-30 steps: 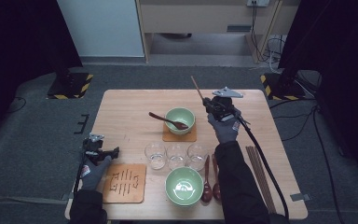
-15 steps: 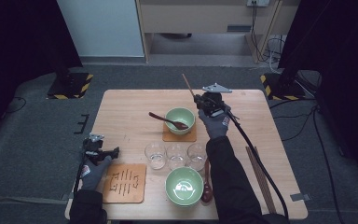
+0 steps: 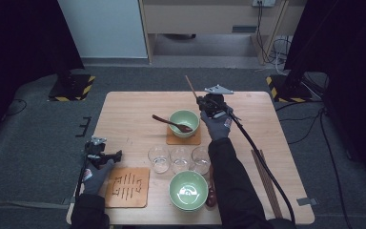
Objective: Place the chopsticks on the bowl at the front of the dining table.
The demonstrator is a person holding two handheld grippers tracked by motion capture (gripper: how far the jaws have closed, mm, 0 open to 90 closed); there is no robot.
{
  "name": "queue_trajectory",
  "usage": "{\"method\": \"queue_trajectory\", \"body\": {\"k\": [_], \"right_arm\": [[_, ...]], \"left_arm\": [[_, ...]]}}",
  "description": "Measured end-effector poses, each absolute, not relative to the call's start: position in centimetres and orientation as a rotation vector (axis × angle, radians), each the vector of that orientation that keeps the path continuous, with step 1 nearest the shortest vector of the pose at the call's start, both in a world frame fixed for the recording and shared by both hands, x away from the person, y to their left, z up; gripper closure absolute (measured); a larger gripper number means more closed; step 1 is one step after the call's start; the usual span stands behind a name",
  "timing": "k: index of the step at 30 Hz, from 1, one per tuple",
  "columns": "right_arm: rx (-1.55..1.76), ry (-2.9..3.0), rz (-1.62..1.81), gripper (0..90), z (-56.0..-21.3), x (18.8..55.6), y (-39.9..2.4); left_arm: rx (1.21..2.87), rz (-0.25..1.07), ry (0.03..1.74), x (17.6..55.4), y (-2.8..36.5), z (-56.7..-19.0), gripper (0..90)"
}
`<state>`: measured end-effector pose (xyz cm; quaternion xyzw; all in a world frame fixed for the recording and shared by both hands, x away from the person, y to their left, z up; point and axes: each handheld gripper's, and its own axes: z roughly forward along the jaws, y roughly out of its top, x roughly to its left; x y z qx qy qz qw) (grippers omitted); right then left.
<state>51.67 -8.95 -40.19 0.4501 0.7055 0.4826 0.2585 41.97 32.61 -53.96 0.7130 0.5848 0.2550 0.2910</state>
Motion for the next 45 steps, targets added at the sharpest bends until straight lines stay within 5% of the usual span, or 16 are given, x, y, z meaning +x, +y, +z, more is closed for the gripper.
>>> {"method": "queue_trajectory", "body": {"k": [45], "right_arm": [[1.285, 2.123, 1.102, 85.0, -46.5, 53.9, -4.8]], "left_arm": [[1.901, 0.680, 1.559, 42.0, 32.6, -54.0, 1.4]]}}
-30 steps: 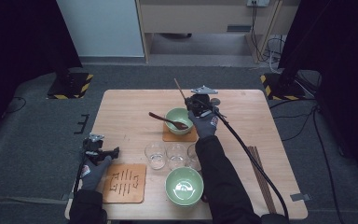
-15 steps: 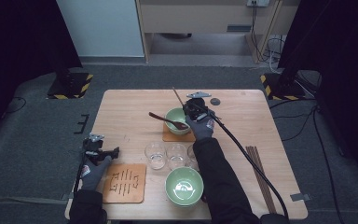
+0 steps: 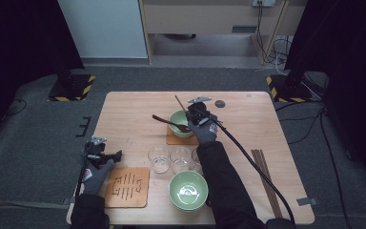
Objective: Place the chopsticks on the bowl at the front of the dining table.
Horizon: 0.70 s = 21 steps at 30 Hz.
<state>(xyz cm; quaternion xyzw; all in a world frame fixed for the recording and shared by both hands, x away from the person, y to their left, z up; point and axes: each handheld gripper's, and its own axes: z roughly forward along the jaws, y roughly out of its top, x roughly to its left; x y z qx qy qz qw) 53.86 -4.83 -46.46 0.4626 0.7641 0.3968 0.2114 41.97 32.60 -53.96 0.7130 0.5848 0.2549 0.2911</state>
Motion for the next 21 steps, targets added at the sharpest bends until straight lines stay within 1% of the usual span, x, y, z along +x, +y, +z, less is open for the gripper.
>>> {"method": "queue_trajectory", "body": {"k": [13, 21], "right_arm": [[1.291, 2.161, 1.047, 83.6, -47.11, 54.20, -4.61], [1.272, 2.141, 1.084, 70.4, -46.66, 54.04, -4.78]], "left_arm": [[1.901, 0.680, 1.559, 41.97, 32.60, -53.96, 1.3], [1.901, 0.680, 1.560, 41.97, 32.60, -53.96, 1.3]]}}
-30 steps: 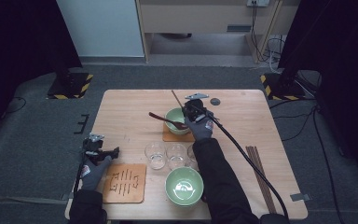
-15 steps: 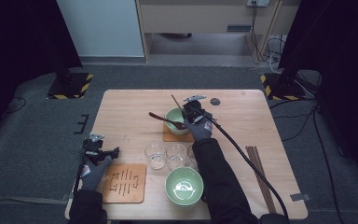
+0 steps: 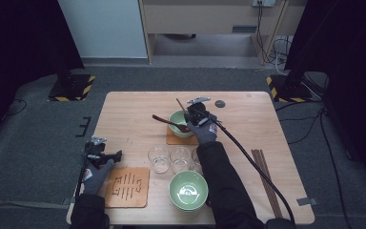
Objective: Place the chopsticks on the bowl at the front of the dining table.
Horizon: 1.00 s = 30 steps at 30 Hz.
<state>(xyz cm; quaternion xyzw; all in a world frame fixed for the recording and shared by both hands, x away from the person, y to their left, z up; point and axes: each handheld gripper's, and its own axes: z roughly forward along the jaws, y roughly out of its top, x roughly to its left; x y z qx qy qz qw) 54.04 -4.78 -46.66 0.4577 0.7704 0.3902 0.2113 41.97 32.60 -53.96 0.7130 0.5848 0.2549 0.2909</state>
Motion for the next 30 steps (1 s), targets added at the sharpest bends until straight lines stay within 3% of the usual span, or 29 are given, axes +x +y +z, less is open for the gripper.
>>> {"method": "queue_trajectory", "body": {"k": [20, 30], "right_arm": [[1.237, 1.969, 1.247, 48.7, -41.7, 52.0, -9.1], [1.248, 1.902, 1.278, 44.7, -39.5, 48.7, -13.9]], "left_arm": [[1.901, 0.680, 1.559, 42.0, 32.6, -54.0, 1.3], [1.902, 0.681, 1.561, 42.0, 32.6, -54.0, 1.2]]}}
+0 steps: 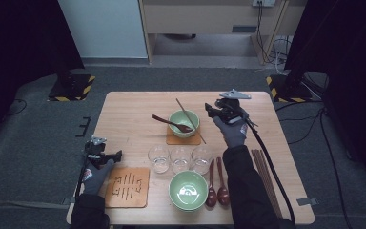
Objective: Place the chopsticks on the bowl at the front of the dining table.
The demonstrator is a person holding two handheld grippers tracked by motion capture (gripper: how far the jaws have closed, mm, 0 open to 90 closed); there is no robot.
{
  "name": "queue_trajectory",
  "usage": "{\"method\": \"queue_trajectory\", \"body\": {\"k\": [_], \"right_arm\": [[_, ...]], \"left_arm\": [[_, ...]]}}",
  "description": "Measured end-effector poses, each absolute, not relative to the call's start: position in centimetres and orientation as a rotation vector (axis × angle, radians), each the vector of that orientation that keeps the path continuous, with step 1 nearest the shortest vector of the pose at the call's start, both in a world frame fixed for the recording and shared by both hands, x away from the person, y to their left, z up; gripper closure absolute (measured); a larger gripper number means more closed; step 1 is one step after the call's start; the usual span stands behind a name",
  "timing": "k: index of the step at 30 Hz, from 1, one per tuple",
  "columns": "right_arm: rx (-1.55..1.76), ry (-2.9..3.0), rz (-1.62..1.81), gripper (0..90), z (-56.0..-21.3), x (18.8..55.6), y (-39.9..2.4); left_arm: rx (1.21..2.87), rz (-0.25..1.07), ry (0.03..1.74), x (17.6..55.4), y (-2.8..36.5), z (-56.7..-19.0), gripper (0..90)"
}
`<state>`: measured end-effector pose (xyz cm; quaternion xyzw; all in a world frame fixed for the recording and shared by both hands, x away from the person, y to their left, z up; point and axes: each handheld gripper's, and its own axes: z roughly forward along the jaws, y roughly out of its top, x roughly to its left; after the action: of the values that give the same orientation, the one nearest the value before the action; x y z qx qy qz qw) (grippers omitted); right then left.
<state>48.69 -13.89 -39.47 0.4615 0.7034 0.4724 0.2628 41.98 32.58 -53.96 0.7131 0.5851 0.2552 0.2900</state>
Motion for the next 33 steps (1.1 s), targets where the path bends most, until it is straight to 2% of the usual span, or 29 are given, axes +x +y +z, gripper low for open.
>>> {"method": "queue_trajectory", "body": {"k": [12, 33], "right_arm": [[1.279, 1.856, 1.223, 39.9, -39.8, 44.5, -19.7], [1.395, 1.890, 1.152, 38.1, -47.0, 38.5, -25.4]], "left_arm": [[1.903, 0.681, 1.561, 42.0, 32.6, -54.0, 1.1], [1.902, 0.684, 1.563, 42.0, 32.5, -54.0, 1.1]]}}
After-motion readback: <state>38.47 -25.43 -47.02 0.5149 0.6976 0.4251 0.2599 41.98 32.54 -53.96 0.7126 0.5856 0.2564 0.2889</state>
